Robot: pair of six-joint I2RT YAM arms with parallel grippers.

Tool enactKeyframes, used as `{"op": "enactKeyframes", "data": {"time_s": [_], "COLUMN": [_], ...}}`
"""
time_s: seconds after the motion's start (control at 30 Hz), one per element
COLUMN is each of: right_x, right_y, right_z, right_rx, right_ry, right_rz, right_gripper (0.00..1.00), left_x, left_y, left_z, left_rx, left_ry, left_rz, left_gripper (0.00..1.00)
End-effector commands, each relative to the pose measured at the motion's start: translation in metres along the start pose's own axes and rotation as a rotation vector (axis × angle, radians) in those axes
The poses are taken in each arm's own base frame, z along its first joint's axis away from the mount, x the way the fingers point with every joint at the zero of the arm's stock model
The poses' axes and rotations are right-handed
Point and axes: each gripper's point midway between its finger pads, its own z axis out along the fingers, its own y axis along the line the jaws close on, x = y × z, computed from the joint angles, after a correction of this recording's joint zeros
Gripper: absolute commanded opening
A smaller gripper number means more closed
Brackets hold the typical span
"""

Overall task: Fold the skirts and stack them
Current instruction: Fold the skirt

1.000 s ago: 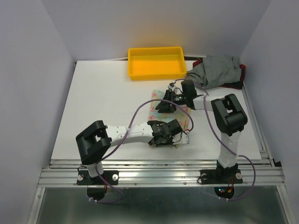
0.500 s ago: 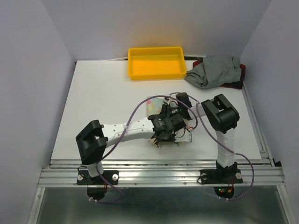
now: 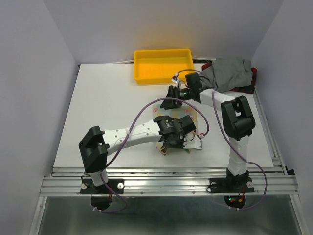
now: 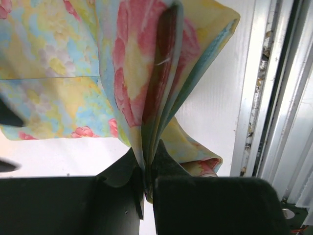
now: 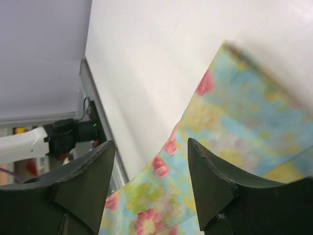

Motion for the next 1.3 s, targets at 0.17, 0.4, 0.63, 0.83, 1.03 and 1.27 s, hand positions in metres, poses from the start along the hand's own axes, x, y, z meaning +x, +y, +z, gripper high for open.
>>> {"op": "enactKeyframes", "data": {"time_s": [0.17, 0.4, 0.63, 0.83, 1.03, 1.27], "right_x": [-0.072, -0.051, 0.021, 0.051, 0.062, 0.072], "right_y": [-0.073, -0.14, -0.13, -0.108, -0.085, -0.065], "right_z": [-0.056, -0.055, -0.042, -0.035, -0.03, -0.025], "right_rx": [0.322, 0.477, 0.318, 0.229, 0.153, 0.109], "right_ry": [0.009, 0.137, 0.285, 0.326, 0.326, 0.338], "right_rz": [-0.282, -0.318, -0.225, -0.221, -0.217, -0.224], "right_gripper": [0.67, 0.6, 0.33, 0.24, 0.22, 0.21], "left_x": [0.0, -0.003, -0.012, -0.026, -0.028, -0.02], "left_y": [-0.013, -0.014, 0.007, 0.024, 0.041, 0.061], "left_z": [-0.02, -0.021, -0.035, -0.047, -0.045, -0.026], "left_rx": [0.056, 0.068, 0.065, 0.043, 0.029, 0.038], "left_ry": [-0.045, -0.048, -0.075, -0.099, -0.093, -0.084], "left_rz": [0.0, -0.003, -0.024, 0.015, 0.058, 0.085], "left_gripper": [0.0, 0.0, 0.0, 0.01, 0.04, 0.12]}}
